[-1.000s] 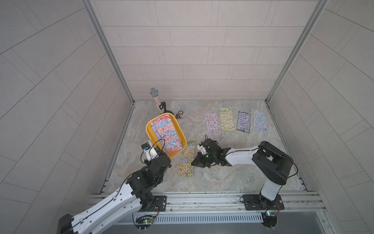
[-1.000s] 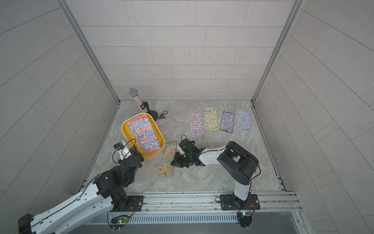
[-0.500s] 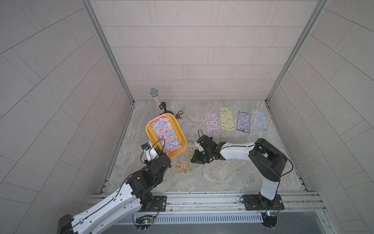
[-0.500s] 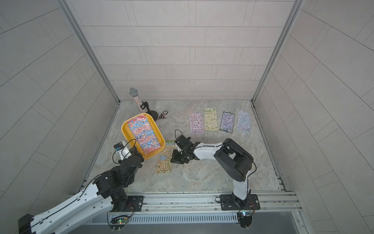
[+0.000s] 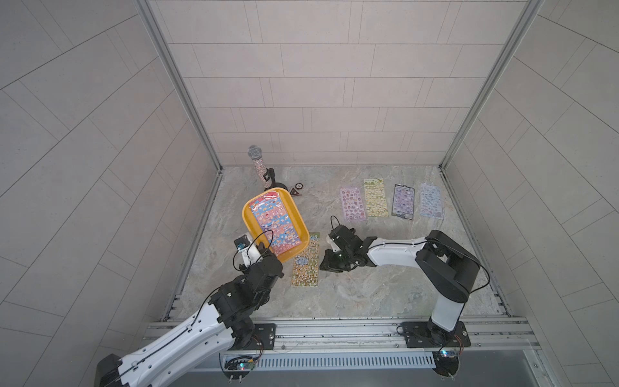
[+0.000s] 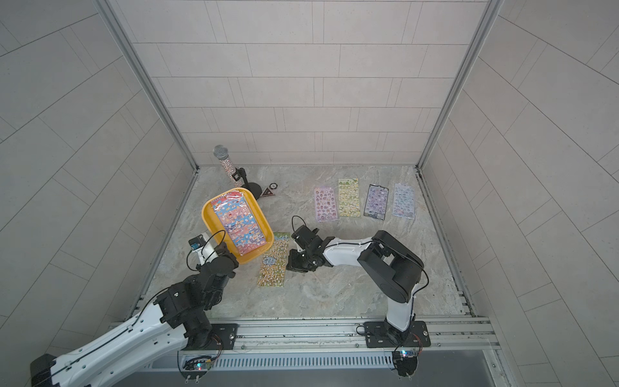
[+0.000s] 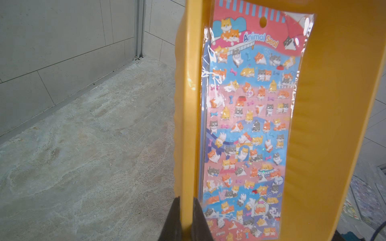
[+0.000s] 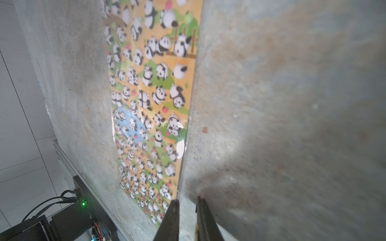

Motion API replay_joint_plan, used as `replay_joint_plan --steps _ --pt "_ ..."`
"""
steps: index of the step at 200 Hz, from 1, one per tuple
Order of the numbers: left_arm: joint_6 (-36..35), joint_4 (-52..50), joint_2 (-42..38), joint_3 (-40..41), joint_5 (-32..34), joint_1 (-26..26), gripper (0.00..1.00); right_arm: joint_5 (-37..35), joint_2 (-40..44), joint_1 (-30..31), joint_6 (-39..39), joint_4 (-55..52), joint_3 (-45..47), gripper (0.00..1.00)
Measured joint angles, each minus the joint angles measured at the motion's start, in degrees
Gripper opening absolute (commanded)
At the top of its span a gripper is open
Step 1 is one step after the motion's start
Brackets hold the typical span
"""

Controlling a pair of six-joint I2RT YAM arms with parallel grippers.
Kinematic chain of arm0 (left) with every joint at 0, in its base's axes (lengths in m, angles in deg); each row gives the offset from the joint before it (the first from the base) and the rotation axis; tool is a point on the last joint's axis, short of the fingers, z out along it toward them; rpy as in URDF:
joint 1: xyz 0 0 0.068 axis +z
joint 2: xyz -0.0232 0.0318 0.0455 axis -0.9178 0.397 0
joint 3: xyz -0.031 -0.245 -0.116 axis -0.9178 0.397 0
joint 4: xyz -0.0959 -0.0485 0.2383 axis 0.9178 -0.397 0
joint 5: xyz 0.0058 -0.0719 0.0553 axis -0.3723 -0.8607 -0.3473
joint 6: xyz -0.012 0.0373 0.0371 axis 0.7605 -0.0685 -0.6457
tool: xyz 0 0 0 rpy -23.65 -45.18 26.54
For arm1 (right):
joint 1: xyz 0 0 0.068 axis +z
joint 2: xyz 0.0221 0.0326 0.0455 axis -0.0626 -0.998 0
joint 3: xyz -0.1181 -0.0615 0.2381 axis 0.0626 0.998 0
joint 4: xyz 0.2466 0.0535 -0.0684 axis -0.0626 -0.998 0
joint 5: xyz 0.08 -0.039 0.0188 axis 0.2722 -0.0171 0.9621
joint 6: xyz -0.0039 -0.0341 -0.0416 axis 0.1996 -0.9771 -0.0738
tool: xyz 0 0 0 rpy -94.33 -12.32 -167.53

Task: Take the stickers out of the storage box
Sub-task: Place the sticker at the center of the board, then pick up the sticker from the storage box.

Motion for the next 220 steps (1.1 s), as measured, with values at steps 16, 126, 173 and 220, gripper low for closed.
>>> replay_joint_plan --steps 16,126,173,220 --pt "-0.02 0.02 0.17 0.00 -0.07 0.00 0.00 -1.57 3.04 -0.35 -0.02 0.59 2.25 0.25" --pt "-5.01 6.73 15.50 -1.62 -10.62 0.00 0.00 -11.65 34.47 -11.32 -3.23 1.38 15.43 0.38" --pt "-8.26 10.64 21.94 -3.69 -18.64 0.00 0.00 -19.85 42.42 1.40 -6.03 1.55 12.70 0.38" --pt "-9.97 13.20 25.70 -4.31 -24.59 0.00 0.00 -27.19 30.23 10.49 -8.13 -0.39 3.61 0.38"
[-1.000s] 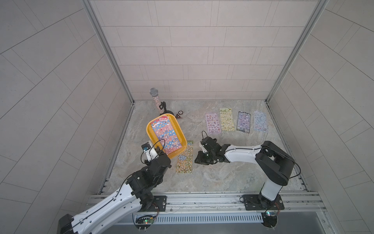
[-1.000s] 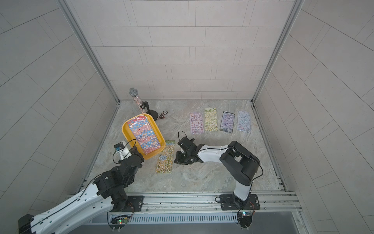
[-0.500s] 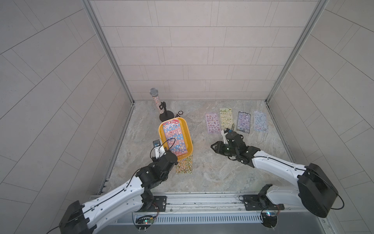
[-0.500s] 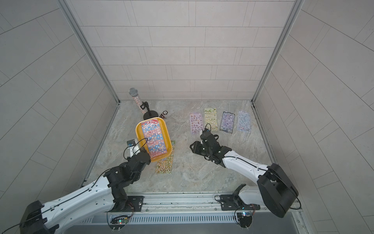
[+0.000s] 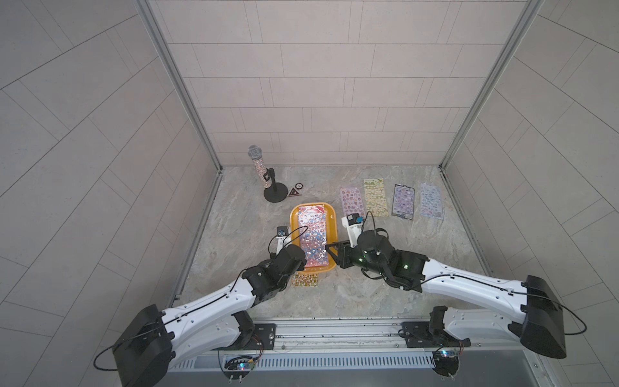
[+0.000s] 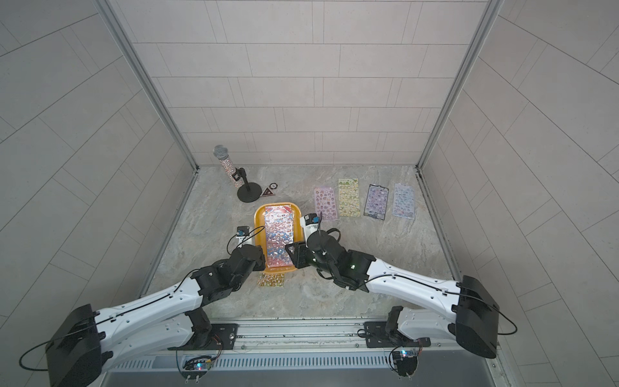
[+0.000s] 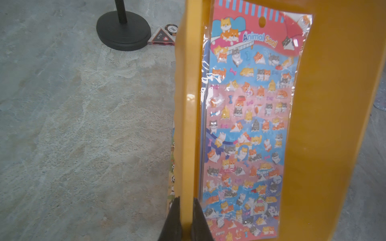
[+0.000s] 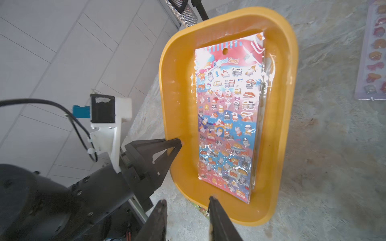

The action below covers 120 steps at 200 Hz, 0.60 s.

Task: Take the stickers out of the storage box
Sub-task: Pick up the sticker from the storage box.

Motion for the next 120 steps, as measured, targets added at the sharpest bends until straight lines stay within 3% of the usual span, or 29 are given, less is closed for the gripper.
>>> replay_joint_plan --steps 40,120 --pt "-0.24 0.33 1.20 -1.11 -2.91 0.00 0.00 -5.05 -10.01 0.15 0.04 -6.25 -6.38 0.41" --pt "-0.87 0.98 1.03 -1.11 -5.31 0.00 0.00 -9.31 -16.20 -1.31 0.72 -10.25 -7.28 0.49"
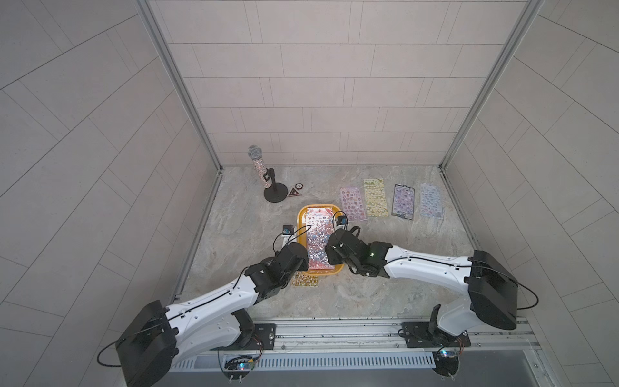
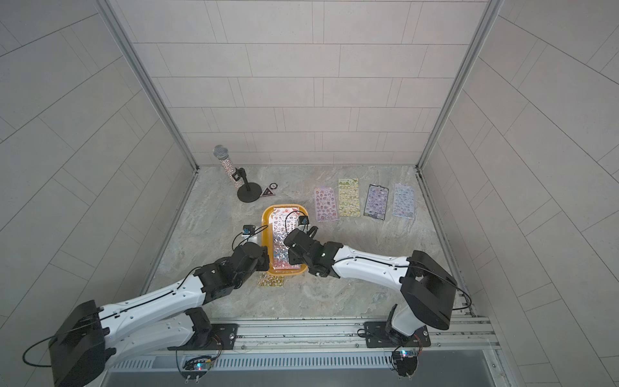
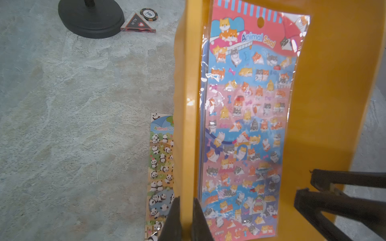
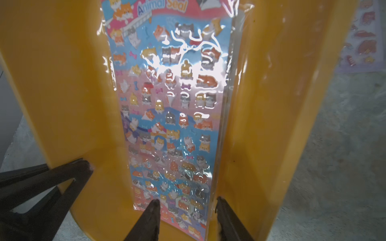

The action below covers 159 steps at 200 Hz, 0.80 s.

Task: Take the stickers out of the storage box
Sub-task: Pick up the sticker from the storage box.

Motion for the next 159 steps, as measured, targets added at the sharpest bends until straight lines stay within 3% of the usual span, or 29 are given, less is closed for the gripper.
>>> replay_joint_plan --steps 69,119,159 --pt "-0.87 0.72 -1.31 0.00 -2.32 0.00 0.00 1.20 -6.32 -1.18 0.83 -3.87 -5.03 0.52" --pt "-1.49 0.72 -1.88 0.00 -2.43 0.00 0.00 5.11 -7.34 -1.79 0.50 -3.45 -5.25 0.42" --pt "-1.46 0.76 -2.12 0.00 -2.47 0.00 0.00 8.94 -2.73 -1.97 -0.15 1.27 -0.22 0.33"
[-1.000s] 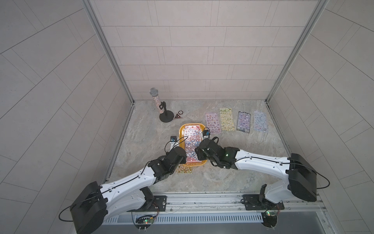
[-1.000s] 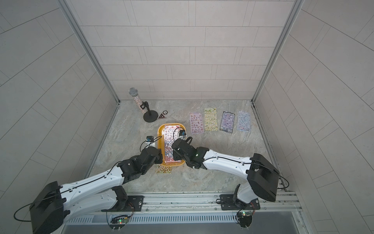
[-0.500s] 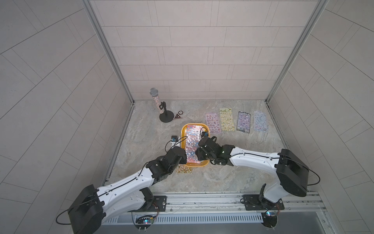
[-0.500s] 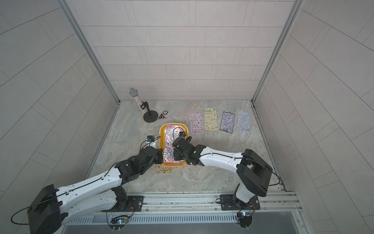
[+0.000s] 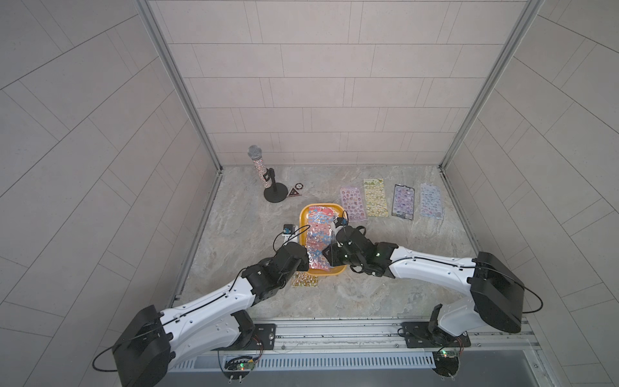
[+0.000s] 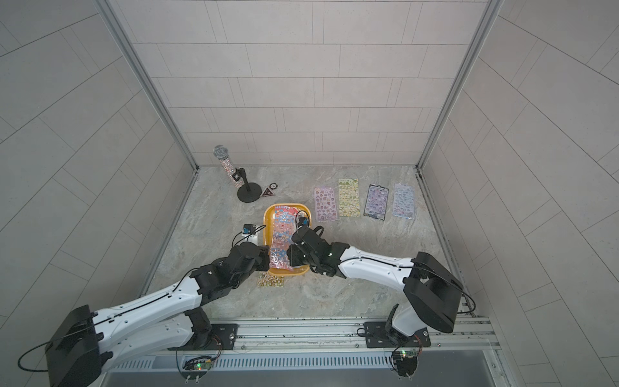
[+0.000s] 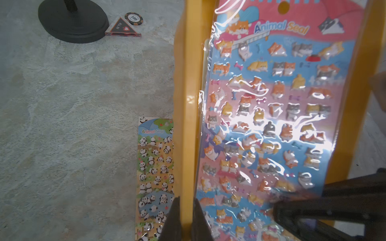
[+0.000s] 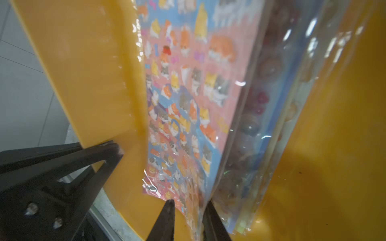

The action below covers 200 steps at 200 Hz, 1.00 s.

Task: Take the stickers out of the storage box
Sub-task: Pick up the sticker from the storage box.

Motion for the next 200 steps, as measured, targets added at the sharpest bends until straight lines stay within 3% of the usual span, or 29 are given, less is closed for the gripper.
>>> replay_joint_plan --steps 62,112,160,200 --pt "0.02 0.22 0.02 0.00 0.13 0.02 0.00 9.40 7.19 -1.84 0.33 11.23 7.93 0.21" --pt "0.02 0.35 0.42 0.00 -0.02 0.00 0.00 15.65 7.74 -4.33 2.80 17.38 10.97 0.12" --pt "0.02 0.57 0.42 0.00 0.00 0.00 0.00 12.04 8.52 -4.28 1.68 11.30 8.79 0.09" --pt "0.04 0.57 0.26 0.00 0.11 0.00 0.00 5.88 11.89 -5.38 -0.02 3.10 8.20 0.14"
